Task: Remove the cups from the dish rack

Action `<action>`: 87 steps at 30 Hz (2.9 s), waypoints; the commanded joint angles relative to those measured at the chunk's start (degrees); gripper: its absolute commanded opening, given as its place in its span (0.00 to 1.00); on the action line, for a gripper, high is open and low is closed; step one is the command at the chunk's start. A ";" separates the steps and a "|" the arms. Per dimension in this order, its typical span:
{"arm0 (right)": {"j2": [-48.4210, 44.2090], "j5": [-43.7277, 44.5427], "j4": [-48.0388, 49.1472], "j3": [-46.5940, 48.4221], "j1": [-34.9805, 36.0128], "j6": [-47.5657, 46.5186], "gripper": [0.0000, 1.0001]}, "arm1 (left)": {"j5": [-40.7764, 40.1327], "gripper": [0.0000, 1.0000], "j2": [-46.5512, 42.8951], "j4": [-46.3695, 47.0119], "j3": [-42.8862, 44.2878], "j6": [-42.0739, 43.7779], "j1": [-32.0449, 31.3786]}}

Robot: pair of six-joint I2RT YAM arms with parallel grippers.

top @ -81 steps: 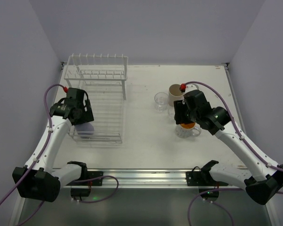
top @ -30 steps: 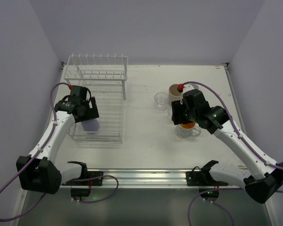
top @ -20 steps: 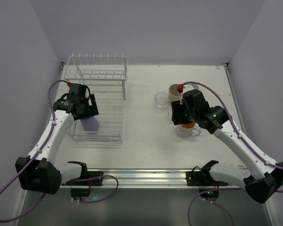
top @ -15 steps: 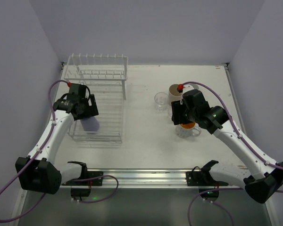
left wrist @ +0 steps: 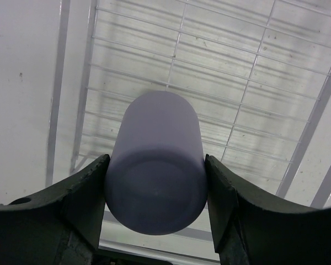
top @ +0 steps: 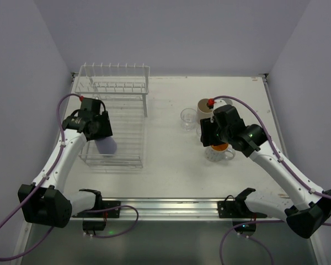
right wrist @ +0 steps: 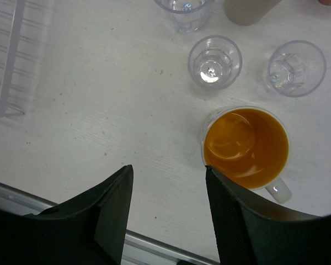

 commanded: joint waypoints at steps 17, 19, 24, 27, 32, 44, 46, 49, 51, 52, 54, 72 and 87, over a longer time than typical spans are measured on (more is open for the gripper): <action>5.74 -30.70 13.63 5.36 0.02 3.31 0.99 | 27.39 0.00 -15.76 11.61 9.65 -5.49 0.23; 5.49 -35.18 16.44 4.75 -0.33 5.68 0.99 | 30.92 0.00 -16.91 13.64 8.78 -7.15 0.23; 3.46 -49.73 32.16 -1.31 -3.31 15.76 0.93 | 42.70 0.00 -20.78 23.48 2.55 -12.86 -0.12; 3.99 -57.67 45.59 -5.87 -5.34 24.45 0.89 | 47.80 0.00 -21.84 29.28 -1.23 -16.29 -0.56; 5.39 -65.24 79.98 -16.84 -6.57 42.57 0.88 | 53.17 0.00 -24.03 40.50 -6.68 -21.48 -0.82; 13.83 -63.32 119.28 -24.26 -6.31 65.10 0.81 | 56.86 0.00 -26.94 60.14 -18.73 -32.65 -0.82; 14.79 -63.32 118.85 -23.38 -6.22 65.01 0.80 | 56.86 0.00 -27.11 60.93 -19.79 -33.00 -0.82; 16.64 -63.49 120.07 -20.66 -5.87 65.89 0.77 | 57.30 0.00 -26.59 62.68 -21.02 -33.88 -0.82; 17.87 -63.67 120.51 -19.43 -5.52 66.94 0.76 | 57.74 0.00 -26.41 63.92 -21.81 -34.50 -0.82; 19.18 -63.84 122.17 -18.38 -5.08 67.47 0.75 | 57.57 0.00 -26.06 64.19 -21.90 -34.50 -0.82; 20.77 -63.67 124.72 -17.49 -4.73 69.93 0.74 | 57.83 0.00 -25.71 65.15 -22.43 -35.02 -0.82; 18.69 -65.96 102.21 -12.30 -2.70 54.86 0.00 | 62.50 1.00 -21.57 60.11 -19.80 -28.82 -0.82; 12.85 -20.63 4.27 15.46 -1.74 4.29 0.00 | 30.85 1.00 -20.17 21.30 -0.19 1.18 -0.73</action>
